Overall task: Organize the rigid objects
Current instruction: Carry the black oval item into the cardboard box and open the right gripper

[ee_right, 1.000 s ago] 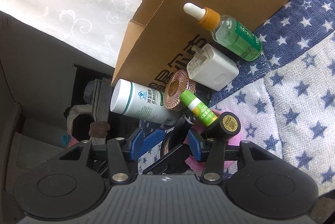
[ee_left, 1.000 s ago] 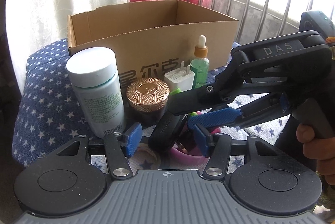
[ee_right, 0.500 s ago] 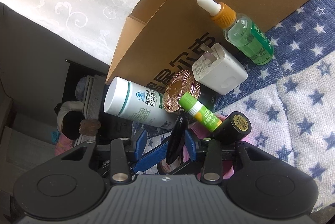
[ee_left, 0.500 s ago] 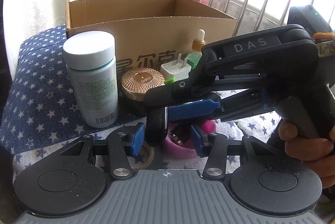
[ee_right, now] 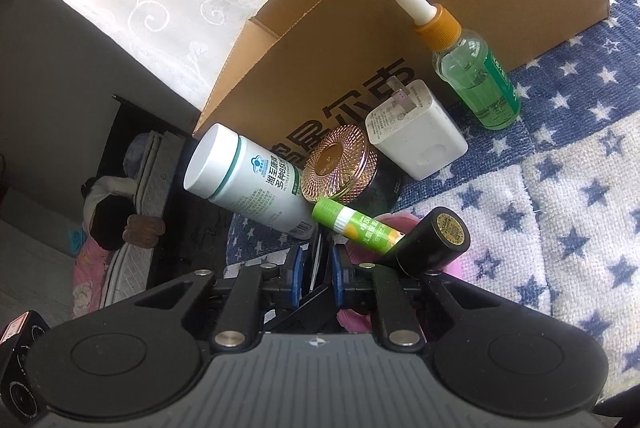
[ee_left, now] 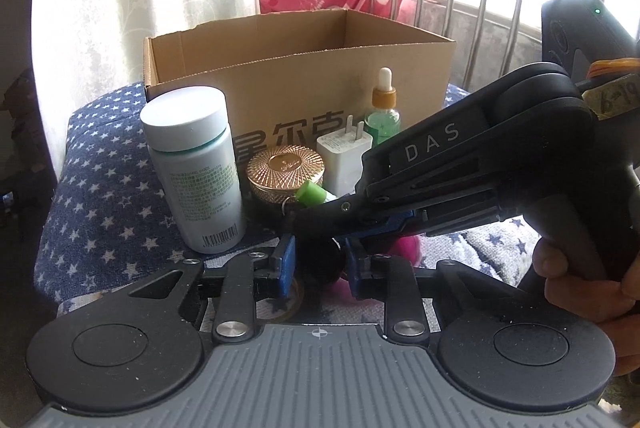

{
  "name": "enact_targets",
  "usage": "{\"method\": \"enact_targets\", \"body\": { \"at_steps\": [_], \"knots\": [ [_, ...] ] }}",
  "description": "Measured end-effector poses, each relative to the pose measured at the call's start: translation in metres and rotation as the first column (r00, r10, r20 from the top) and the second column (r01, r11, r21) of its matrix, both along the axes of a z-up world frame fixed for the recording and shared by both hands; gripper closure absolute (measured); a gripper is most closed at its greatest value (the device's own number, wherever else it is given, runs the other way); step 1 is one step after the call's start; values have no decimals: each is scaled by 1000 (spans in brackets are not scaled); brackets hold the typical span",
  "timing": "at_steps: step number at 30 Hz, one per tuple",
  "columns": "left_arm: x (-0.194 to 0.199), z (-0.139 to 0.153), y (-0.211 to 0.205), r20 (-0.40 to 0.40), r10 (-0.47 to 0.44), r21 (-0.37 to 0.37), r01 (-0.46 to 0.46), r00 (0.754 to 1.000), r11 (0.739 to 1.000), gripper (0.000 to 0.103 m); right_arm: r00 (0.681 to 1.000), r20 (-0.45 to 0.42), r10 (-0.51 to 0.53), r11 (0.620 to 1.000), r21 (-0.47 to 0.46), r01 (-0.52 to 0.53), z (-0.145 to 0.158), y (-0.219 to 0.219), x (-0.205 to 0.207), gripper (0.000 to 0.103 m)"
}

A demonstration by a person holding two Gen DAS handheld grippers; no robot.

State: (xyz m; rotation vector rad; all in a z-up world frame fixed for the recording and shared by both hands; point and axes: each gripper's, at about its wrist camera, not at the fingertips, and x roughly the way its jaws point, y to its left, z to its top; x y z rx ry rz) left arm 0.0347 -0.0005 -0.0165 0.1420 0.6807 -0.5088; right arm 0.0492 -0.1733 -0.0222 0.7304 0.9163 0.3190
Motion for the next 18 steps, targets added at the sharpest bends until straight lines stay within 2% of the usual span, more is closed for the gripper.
{"method": "enact_targets", "body": {
  "at_steps": [7,13,18],
  "knots": [
    [-16,22,-7,72,26,37,-29,997,999,78,997,72,31,999,21,-33,18,-3,-12,86],
    [-23,57,-15,176,36,49,-45,984,998,78,975,212,64,998,-11,-63,62,-3,-15,86],
    [2,85,-24,245,37,88,-60,969,994,78,953,285,99,995,-46,-90,101,-9,12,86]
  ]
}}
